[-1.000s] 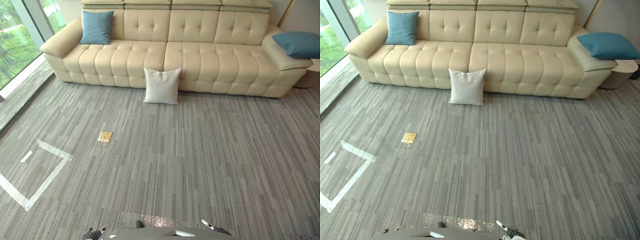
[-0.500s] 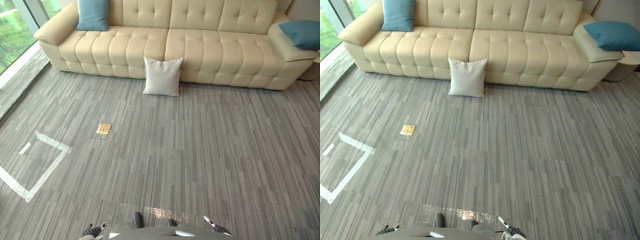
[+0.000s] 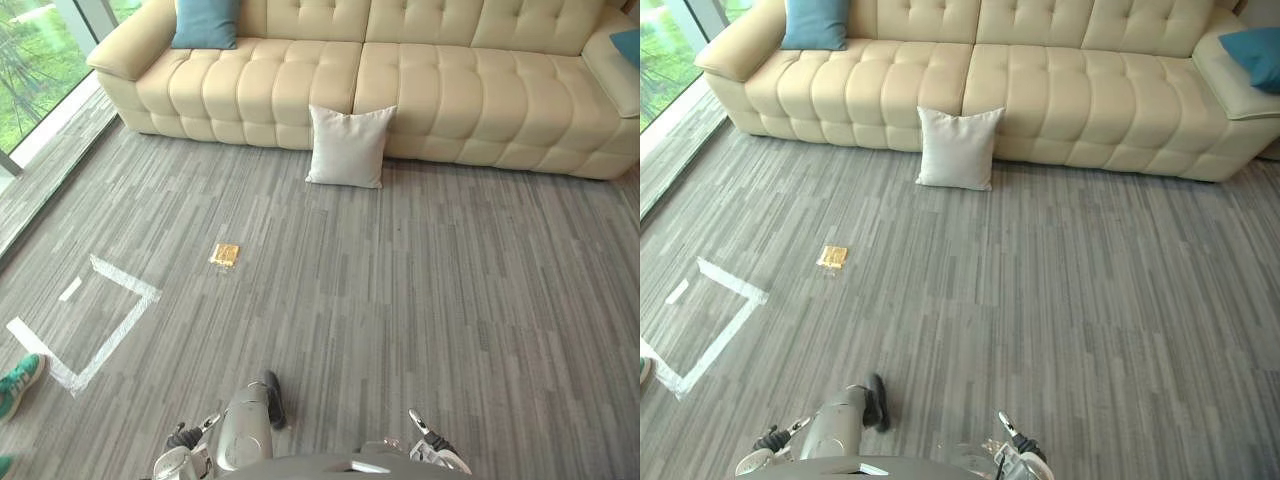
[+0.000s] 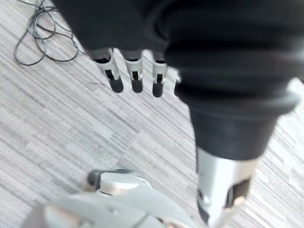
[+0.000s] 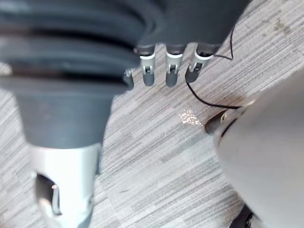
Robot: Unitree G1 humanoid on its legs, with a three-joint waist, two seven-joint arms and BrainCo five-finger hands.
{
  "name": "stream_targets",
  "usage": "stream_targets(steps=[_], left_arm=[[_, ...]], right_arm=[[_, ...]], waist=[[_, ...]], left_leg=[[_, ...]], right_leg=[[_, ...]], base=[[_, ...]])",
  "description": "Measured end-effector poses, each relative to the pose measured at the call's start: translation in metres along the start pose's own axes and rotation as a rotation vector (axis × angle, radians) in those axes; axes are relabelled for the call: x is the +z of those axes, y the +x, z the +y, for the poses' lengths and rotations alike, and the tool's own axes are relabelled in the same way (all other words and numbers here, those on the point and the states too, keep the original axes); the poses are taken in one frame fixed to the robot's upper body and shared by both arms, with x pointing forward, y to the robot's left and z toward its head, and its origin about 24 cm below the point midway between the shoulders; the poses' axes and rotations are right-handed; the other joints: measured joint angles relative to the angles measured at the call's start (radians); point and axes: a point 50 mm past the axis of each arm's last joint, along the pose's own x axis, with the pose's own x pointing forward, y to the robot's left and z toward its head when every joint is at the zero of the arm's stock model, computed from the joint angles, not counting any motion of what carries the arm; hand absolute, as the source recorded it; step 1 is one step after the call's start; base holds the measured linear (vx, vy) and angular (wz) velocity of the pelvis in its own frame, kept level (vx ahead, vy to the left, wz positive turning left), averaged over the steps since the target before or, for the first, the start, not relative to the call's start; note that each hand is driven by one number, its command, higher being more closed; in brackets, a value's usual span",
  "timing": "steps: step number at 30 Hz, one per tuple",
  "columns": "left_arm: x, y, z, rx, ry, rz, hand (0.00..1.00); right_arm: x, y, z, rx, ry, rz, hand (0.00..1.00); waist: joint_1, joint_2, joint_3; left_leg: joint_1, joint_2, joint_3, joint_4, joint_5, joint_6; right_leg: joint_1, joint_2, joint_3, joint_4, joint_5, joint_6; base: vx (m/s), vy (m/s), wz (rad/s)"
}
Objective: Pick up cushions and gather them together orderly.
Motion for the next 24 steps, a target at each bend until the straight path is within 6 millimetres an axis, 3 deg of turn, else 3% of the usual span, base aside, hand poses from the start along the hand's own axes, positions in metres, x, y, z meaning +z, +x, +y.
stream_targets(steps=[1,3,4,7,9,10,11,13,15,18,20,21,22,23,24], left_arm=[[0.0,0.0,0.008,0.019,-0.01,-0.003,0.0],[0.005,0.001,0.01,0.025,-0.013,-0.018,0.0],[0.004,0.001,0.013,0.031,-0.022,-0.016,0.0],[0.005,0.001,0.013,0.021,0.03,-0.019,0.0],[0.007,0.002,0.013,0.013,0.071,-0.023,0.0],[0.01,0.002,0.012,0.009,0.072,-0.027,0.0],[0.007,0.002,0.012,0.012,0.07,-0.015,0.0],[0.005,0.002,0.011,0.009,0.062,-0.006,0.0],[0.009,0.003,0.006,-0.003,0.055,-0.015,0.0],[0.018,0.004,-0.012,-0.047,0.049,-0.033,0.0],[0.02,0.002,-0.035,-0.107,0.08,-0.04,0.0],[0.018,0.001,-0.04,-0.119,0.084,-0.028,0.0],[0.016,0.001,-0.046,-0.13,0.085,-0.018,0.0],[0.018,-0.001,-0.056,-0.156,0.091,-0.024,0.0],[0.019,-0.004,-0.068,-0.184,0.089,-0.03,0.0]], right_arm=[[-0.005,-0.001,0.006,0.011,0.008,0.014,0.0],[-0.007,-0.003,0.015,0.028,0.025,0.019,0.0],[-0.013,-0.004,0.017,0.034,0.027,0.038,0.0],[-0.011,-0.004,0.022,0.054,0.016,0.034,0.0],[-0.007,-0.004,0.025,0.067,-0.011,0.013,0.0],[-0.003,-0.004,0.029,0.083,-0.028,-0.003,0.0],[0.001,-0.004,0.03,0.099,-0.032,-0.02,0.0],[0.007,-0.004,0.033,0.118,-0.053,-0.05,0.0],[0.012,-0.005,0.035,0.129,-0.059,-0.07,0.0],[0.022,-0.003,0.031,0.119,-0.061,-0.102,0.0],[0.02,-0.002,0.025,0.103,-0.068,-0.091,0.0],[0.019,-0.001,0.019,0.089,-0.071,-0.084,0.0],[0.022,0.0,0.014,0.073,-0.062,-0.089,0.0],[0.029,0.001,0.017,0.08,-0.066,-0.109,0.0],[0.032,0.002,0.018,0.081,-0.067,-0.116,0.0]], waist=[[0.006,-0.032,-0.02],[-0.009,-0.055,-0.032],[0.001,-0.075,-0.049],[0.004,-0.077,-0.05],[0.004,-0.068,-0.045],[0.004,-0.059,-0.038],[-0.003,-0.053,-0.035],[-0.015,-0.037,-0.034],[-0.031,-0.031,-0.034],[-0.041,-0.023,-0.029],[-0.061,-0.003,-0.016],[-0.076,0.0,-0.014],[-0.076,0.034,-0.004],[-0.068,0.048,0.0],[-0.074,0.051,0.007]], left_leg=[[-0.025,-0.014,0.036,0.064,-0.079,0.034],[-0.052,-0.023,0.052,0.153,-0.173,0.063],[-0.042,-0.035,0.083,0.196,-0.226,0.075],[0.056,-0.045,0.14,0.222,-0.295,0.119],[0.148,-0.047,0.16,0.194,-0.323,0.124],[0.224,-0.053,0.179,0.16,-0.341,0.115],[0.304,-0.058,0.189,0.116,-0.353,0.108],[0.408,-0.06,0.196,0.038,-0.365,0.092],[0.47,-0.06,0.196,-0.025,-0.36,0.063],[0.576,-0.059,0.185,-0.113,-0.361,0.023],[0.659,-0.055,0.15,-0.186,-0.371,-0.012],[0.7,-0.051,0.114,-0.211,-0.373,-0.026],[0.722,-0.039,0.085,-0.229,-0.363,-0.013],[0.724,-0.041,0.036,-0.239,-0.305,-0.001],[0.748,-0.044,-0.021,-0.23,-0.244,-0.017]], right_leg=[[0.01,-0.025,0.043,-0.027,-0.005,-0.017],[-0.004,-0.026,0.075,0.032,0.049,0.023],[-0.006,-0.05,0.068,0.064,0.053,0.027],[-0.073,-0.078,0.103,0.324,0.107,0.094],[-0.176,-0.07,0.102,0.602,0.201,0.153],[-0.252,-0.073,0.065,0.78,0.219,0.136],[-0.311,-0.073,0.015,0.891,0.2,0.093],[-0.396,-0.071,-0.087,0.932,0.162,0.044],[-0.482,-0.07,-0.173,0.857,0.133,0.031],[-0.575,-0.035,-0.256,0.553,0.149,-0.004],[-0.576,0.005,-0.275,0.213,0.304,-0.029],[-0.547,0.018,-0.259,0.199,0.433,-0.053],[-0.539,0.037,-0.262,0.225,0.413,-0.089],[-0.565,0.029,-0.255,0.305,0.36,-0.095],[-0.567,0.008,-0.259,0.406,0.266,-0.107]], base=[[0.5,0.396,-0.61],[0.54,0.275,-0.39],[0.54,0.253,-0.39],[0.52,0.248,-0.44],[0.3,0.095,-0.43],[0.31,0.051,-0.53],[0.3,0.03,-0.49],[0.3,-0.011,-0.21],[0.3,-0.04,0.06],[0.43,-0.128,0.21],[0.59,-0.23,0.6],[0.58,-0.214,0.62],[0.58,-0.199,0.33],[0.64,-0.274,0.15],[0.51,-0.247,0.1]])
